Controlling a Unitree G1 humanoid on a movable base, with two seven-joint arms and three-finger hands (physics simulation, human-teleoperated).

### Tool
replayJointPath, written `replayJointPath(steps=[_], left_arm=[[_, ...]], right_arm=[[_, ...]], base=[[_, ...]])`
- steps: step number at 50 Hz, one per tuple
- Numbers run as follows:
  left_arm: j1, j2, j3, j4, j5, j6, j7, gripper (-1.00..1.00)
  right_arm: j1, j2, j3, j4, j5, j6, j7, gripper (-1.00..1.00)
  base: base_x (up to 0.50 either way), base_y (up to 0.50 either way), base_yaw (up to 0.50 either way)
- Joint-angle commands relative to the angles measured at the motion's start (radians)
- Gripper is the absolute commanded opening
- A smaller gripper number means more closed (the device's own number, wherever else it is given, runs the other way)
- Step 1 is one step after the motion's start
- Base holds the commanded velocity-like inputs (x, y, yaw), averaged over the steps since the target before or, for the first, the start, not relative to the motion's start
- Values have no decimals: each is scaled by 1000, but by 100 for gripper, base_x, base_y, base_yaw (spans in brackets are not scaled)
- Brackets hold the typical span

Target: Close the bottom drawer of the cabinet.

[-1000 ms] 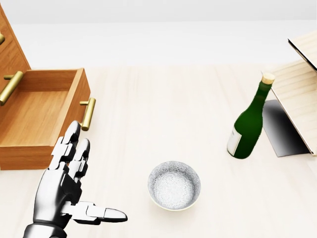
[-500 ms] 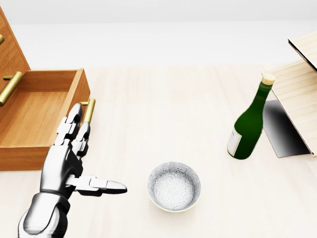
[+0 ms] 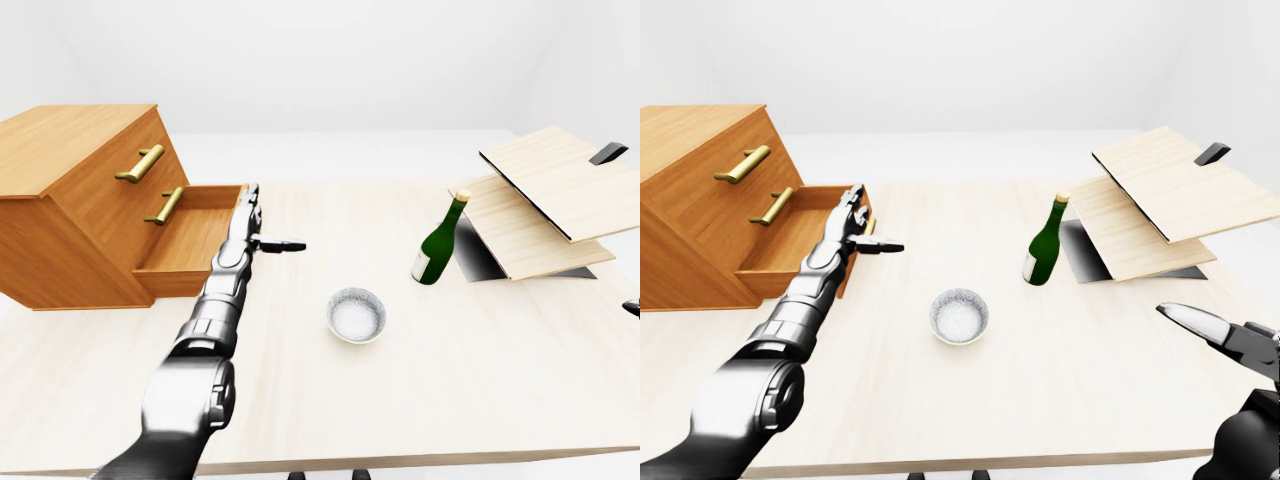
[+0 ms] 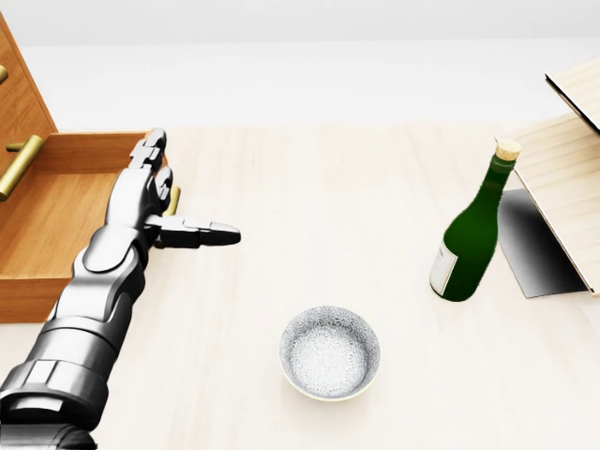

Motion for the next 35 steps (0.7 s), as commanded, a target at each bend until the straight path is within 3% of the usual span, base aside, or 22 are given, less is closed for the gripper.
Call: replayJointPath(steps=[1,2,3,5,6,8,10,12,13,19,35], left_arm=[[-231,30,63,321,33,51,24,100],[-238,31,65,322,40,64,28,100],[-256,33,51,325,67,96,27,100],[-265,34,58,327,87,118,49,100],[-263,32,54,329,102,122,25,100],[-267,32,86,332,86,172,-6,100],[-270,36,92,333,94,172,-4,100],[-267,43,60,334,157,172,31,100],[-270,40,74,334,147,172,-16,100],[-235,24,76,337,182,172,-40,100],[-154,19,93,341,205,172,-23,100]], right_arm=[[4,12,17,14,-15,0,13,100],[3,10,15,13,-12,0,11,100],[0,6,14,11,-10,0,7,100],[1,8,17,10,-12,0,7,100],[1,10,19,11,-12,0,8,100],[5,14,20,12,-13,0,11,100],[6,14,19,9,-12,0,11,100],[4,11,17,12,-13,0,10,100],[3,9,9,12,-1,0,10,100],[9,16,17,7,-8,0,14,100],[-2,12,32,18,-25,0,12,100]], base=[[0,0,0],[0,0,0],[0,0,0],[0,0,0],[0,0,0],[0,0,0],[0,0,0],[0,0,0],[0,0,0],[0,0,0],[0,0,0]])
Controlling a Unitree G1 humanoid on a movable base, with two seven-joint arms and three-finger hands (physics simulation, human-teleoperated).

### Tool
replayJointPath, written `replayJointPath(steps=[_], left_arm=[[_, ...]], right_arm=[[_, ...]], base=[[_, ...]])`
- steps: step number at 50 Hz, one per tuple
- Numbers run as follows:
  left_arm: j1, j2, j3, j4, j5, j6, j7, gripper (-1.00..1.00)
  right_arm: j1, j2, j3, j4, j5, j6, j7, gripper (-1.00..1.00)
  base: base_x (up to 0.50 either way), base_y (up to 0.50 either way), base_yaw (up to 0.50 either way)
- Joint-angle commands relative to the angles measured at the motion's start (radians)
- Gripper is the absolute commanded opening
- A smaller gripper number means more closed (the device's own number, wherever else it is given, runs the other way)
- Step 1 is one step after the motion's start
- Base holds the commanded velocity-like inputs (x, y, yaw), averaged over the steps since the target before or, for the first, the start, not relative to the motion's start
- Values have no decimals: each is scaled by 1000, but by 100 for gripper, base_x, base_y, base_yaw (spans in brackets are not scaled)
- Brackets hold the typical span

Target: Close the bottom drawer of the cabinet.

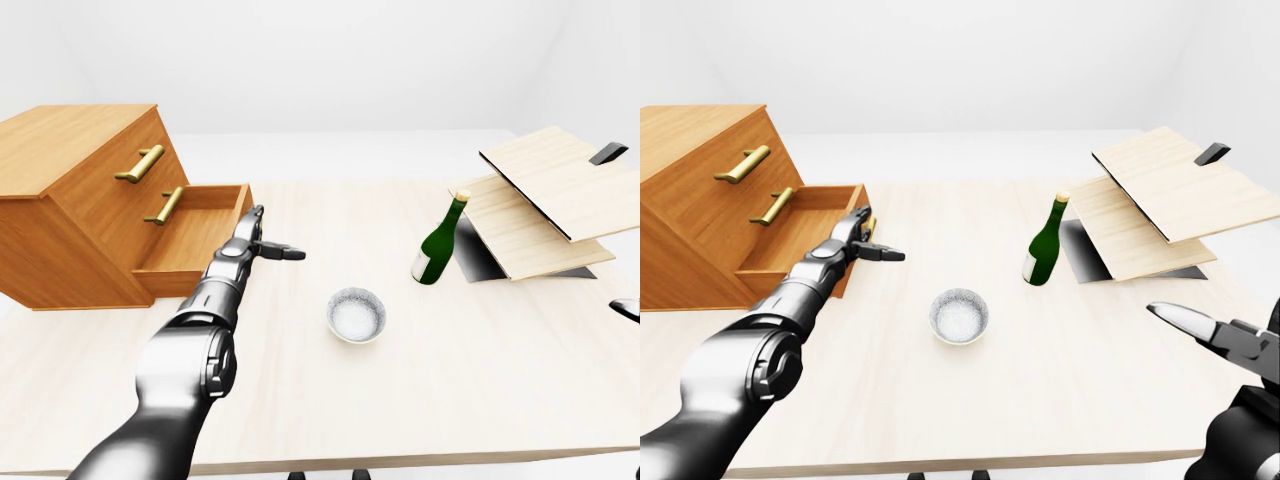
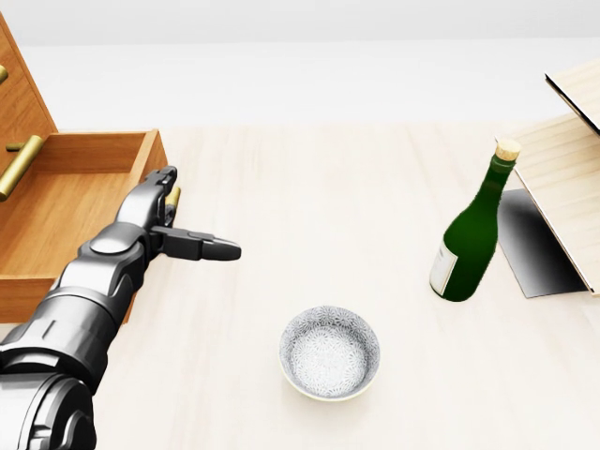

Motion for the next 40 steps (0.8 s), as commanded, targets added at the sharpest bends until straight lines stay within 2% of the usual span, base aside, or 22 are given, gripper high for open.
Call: replayJointPath(steps=[1,16,33,40], left_arm=[[53,-7,10,15,29,0,3,100],[136,-30,18,20,40,0,16,100],[187,-21,32,23,52,0,24,100],[179,2,48,22,37,0,35,100]], right_arm=[[-4,0,9,9,-9,0,2,100],[1,5,11,19,-17,0,9,100],[0,10,24,3,-30,0,3,100],[-1,10,25,-8,-30,0,1,100]], base=[[0,0,0],[0,0,0],[0,0,0],[0,0,0]])
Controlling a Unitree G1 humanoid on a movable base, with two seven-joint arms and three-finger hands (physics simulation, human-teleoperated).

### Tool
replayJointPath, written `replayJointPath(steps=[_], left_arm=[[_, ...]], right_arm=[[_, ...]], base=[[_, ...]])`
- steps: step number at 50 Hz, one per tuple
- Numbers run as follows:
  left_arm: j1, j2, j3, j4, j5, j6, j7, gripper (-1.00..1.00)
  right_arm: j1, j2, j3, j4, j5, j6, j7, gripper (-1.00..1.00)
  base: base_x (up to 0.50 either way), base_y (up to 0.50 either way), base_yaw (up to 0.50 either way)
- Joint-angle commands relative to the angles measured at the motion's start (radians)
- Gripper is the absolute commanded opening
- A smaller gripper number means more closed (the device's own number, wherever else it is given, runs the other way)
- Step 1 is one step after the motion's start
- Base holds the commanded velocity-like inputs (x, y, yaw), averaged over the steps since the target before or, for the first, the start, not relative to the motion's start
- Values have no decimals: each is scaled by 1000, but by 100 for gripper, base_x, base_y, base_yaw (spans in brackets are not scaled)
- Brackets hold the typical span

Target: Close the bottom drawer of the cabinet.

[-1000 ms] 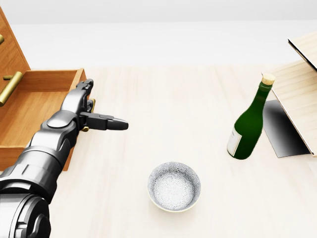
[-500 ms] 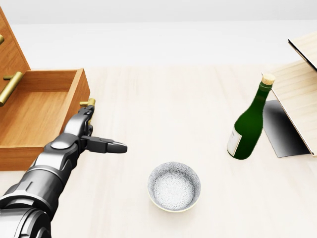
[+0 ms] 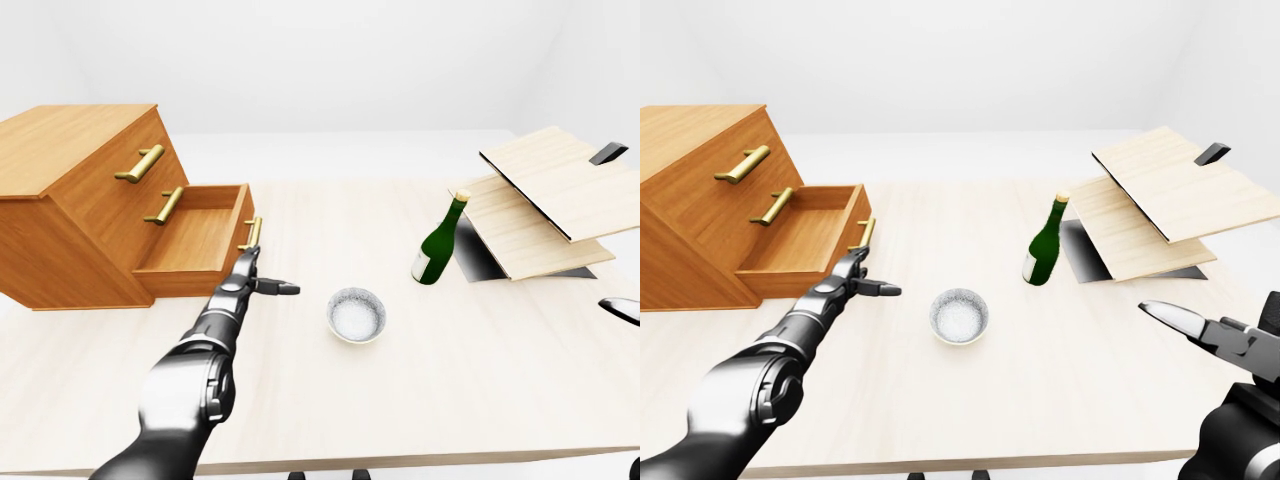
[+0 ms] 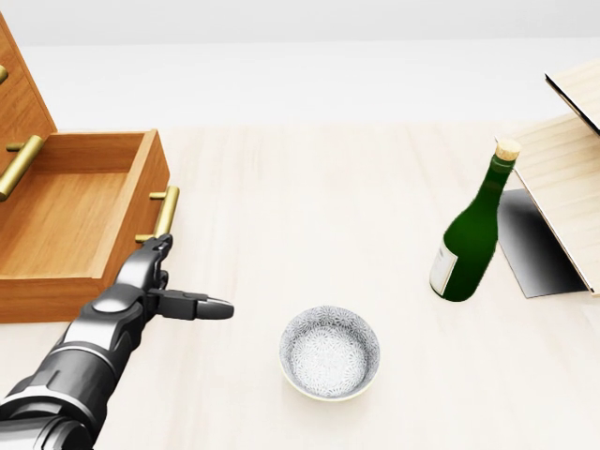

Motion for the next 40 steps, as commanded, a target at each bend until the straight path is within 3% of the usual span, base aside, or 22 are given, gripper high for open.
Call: replayJointPath(steps=[1,11,28,40], left_arm=[[15,22,20,5,-7,0,14,100],[29,45,42,6,-38,0,81,100],[57,97,72,6,-65,0,122,100],[77,178,90,7,-75,0,141,100]], right_arm=[[0,2,2,-15,1,0,-2,100],[-3,-2,-1,-15,13,0,-1,100],[-11,-3,24,-5,-6,0,-3,100],[-7,-1,16,-31,1,0,-3,100]], base=[[0,0,0],[0,0,0],[0,0,0],[0,0,0]])
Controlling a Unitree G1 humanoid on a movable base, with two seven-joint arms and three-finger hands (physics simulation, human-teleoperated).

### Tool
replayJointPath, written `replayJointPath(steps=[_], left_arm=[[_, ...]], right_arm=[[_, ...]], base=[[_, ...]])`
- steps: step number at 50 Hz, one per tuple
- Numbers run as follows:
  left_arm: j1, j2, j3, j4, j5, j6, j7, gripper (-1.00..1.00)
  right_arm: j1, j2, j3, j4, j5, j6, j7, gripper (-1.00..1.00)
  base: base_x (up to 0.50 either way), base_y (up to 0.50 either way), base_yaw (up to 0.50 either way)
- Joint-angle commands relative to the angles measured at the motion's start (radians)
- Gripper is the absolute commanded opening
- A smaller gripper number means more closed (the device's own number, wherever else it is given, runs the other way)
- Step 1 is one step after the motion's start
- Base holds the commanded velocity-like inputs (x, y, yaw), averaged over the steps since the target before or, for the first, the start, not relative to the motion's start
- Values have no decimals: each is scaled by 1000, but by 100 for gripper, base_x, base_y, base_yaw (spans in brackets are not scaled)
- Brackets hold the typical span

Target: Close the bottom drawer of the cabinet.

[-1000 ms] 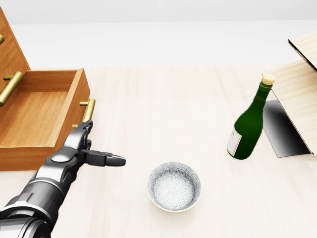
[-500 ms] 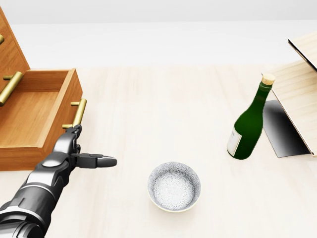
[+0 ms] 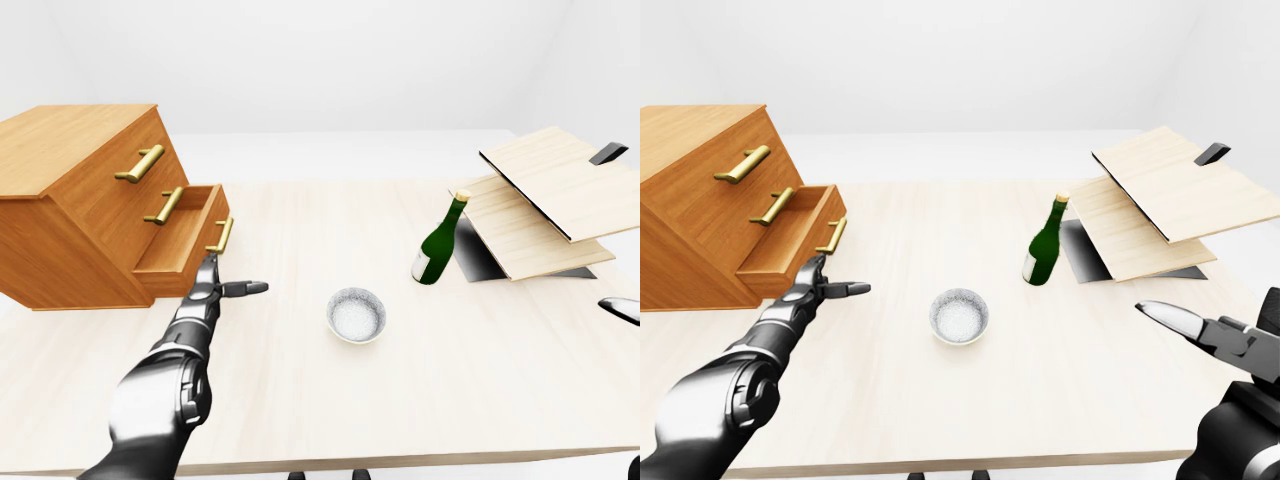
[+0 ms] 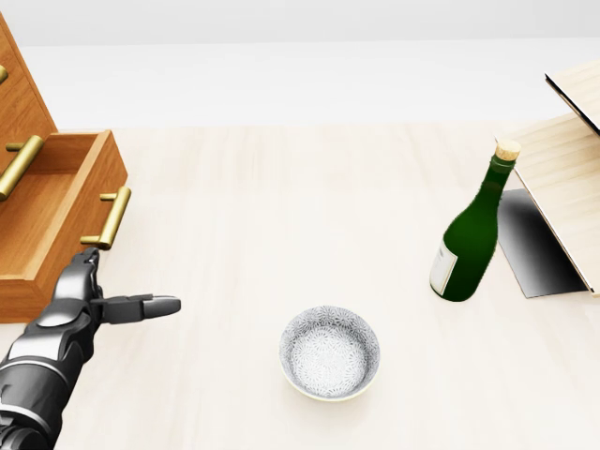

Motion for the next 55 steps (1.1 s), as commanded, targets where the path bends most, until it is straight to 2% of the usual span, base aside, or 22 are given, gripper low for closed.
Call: replayJointPath(steps=[1,10,24,34,43,44,47,53,55], left_arm=[[28,78,29,7,-2,0,34,100],[33,140,57,6,-28,0,43,100],[39,195,68,5,-49,0,51,100],[58,259,86,4,-69,0,63,100],[71,282,102,5,-87,0,152,100],[72,290,107,4,-89,0,202,100],[77,299,119,4,-108,0,260,100],[81,303,112,4,-113,0,258,100],[74,291,109,4,-116,0,225,100]], right_arm=[[2,4,3,-12,-5,0,2,100],[-1,7,13,-2,-18,0,6,100],[-11,0,22,-15,-23,0,-4,100],[-21,-4,37,-17,-32,0,-9,100],[-27,-15,23,-35,-13,0,-18,100],[-27,-15,25,-36,-12,0,-18,100],[-26,-14,26,-38,-12,0,-18,100],[-25,-14,25,-49,-9,0,-19,100],[-24,-12,28,-48,-13,0,-17,100]], base=[[0,0,0],[0,0,0],[0,0,0],[0,0,0],[0,0,0],[0,0,0],[0,0,0],[0,0,0],[0,0,0]])
